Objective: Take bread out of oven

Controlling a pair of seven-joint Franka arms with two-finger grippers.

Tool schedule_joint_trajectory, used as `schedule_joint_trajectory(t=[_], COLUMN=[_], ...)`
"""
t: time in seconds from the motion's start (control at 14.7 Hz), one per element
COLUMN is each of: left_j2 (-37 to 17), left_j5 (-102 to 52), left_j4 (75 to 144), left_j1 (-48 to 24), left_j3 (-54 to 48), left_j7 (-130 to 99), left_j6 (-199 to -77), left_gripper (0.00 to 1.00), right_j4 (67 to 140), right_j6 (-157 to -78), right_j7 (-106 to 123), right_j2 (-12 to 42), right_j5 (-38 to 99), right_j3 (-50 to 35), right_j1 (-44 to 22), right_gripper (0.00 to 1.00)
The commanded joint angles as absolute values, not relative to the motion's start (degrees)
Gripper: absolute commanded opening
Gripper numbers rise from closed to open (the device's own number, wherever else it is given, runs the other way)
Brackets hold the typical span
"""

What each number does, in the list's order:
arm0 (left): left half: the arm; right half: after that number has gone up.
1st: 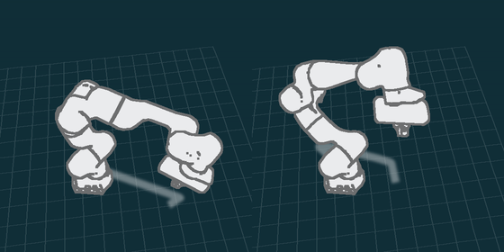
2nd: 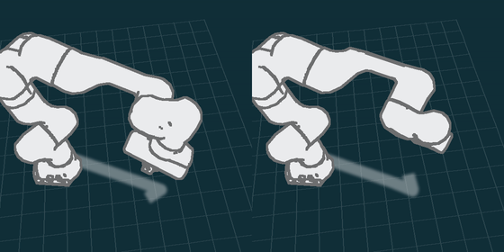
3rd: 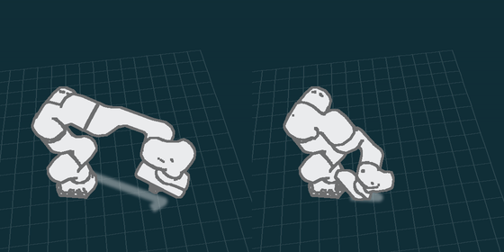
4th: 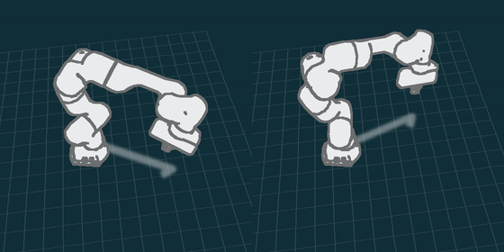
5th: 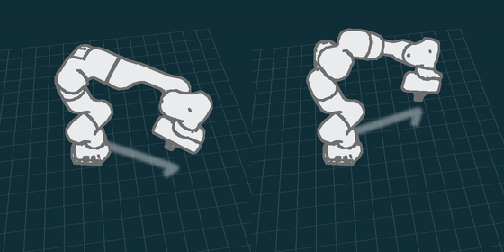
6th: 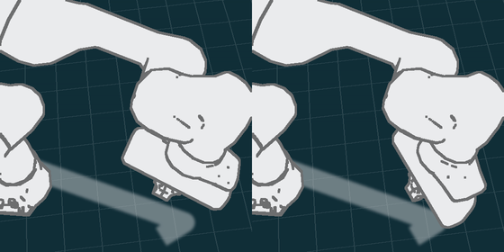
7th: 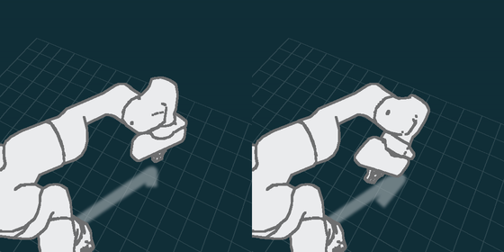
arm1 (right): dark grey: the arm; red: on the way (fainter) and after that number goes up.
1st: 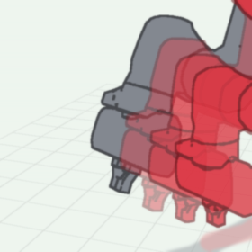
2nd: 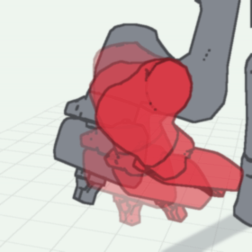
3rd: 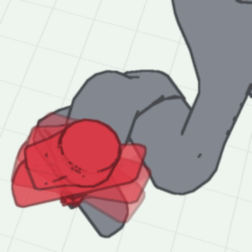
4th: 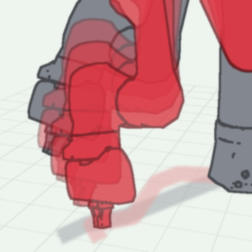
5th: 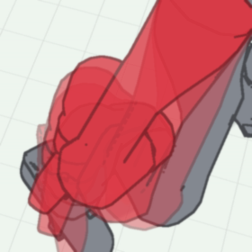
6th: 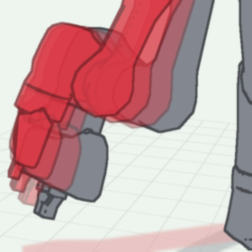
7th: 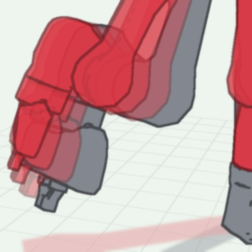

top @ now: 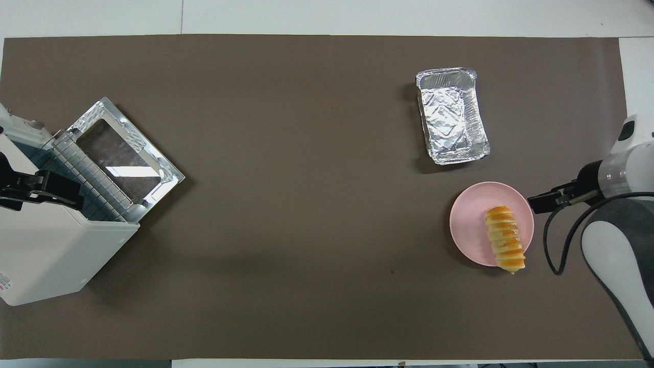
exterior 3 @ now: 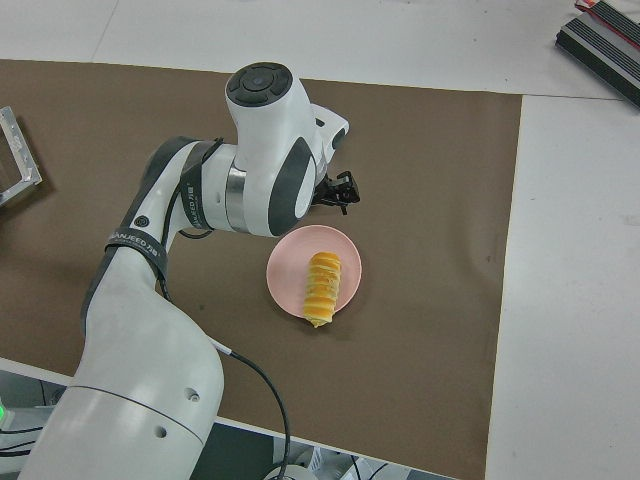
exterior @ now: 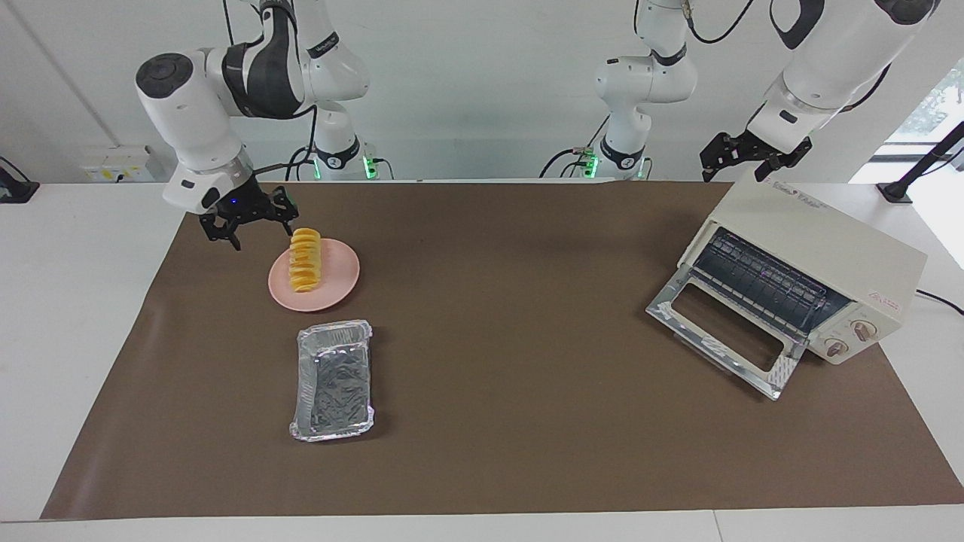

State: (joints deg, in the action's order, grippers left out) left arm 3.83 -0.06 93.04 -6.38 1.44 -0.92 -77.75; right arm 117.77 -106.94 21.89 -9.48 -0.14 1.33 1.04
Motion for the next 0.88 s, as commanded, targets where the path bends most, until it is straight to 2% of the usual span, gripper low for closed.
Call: schedule_joint_trajectory(t=[0.0,0.41,0.61,0.82], left_j2=[5.0,5.0,5.0,5.0], left_j5=[-0.4,-0.4,-0.4,-0.4], left_j4=[94.1,94.1,94.1,94.1], left_j1=[-5.9,-5.9,-5.9,-5.9], left_j3=[1.4,1.4,1.4,1.4], left_j7=[-0.6,-0.6,-0.6,-0.6], left_j6=[-78.6,-78.6,-78.6,-78.6], left_gripper=[1.00,1.00,1.00,1.00], right_j4=[109.4,94.1,89.8,89.9], right_j6=[-97.3,-79.9,-76.1,-78.7], right_j7=[22.8,18.3,17.9,17.7], right_j2=[-8.6,-6.7,-4.8,-4.4], right_j5=[1.2,1.2,1.3,0.4], right_j3=[1.2,1.3,1.3,1.3], right_j1=[2.2,4.2,4.9,4.7], right_gripper=[1.00,1.00,1.00,1.00])
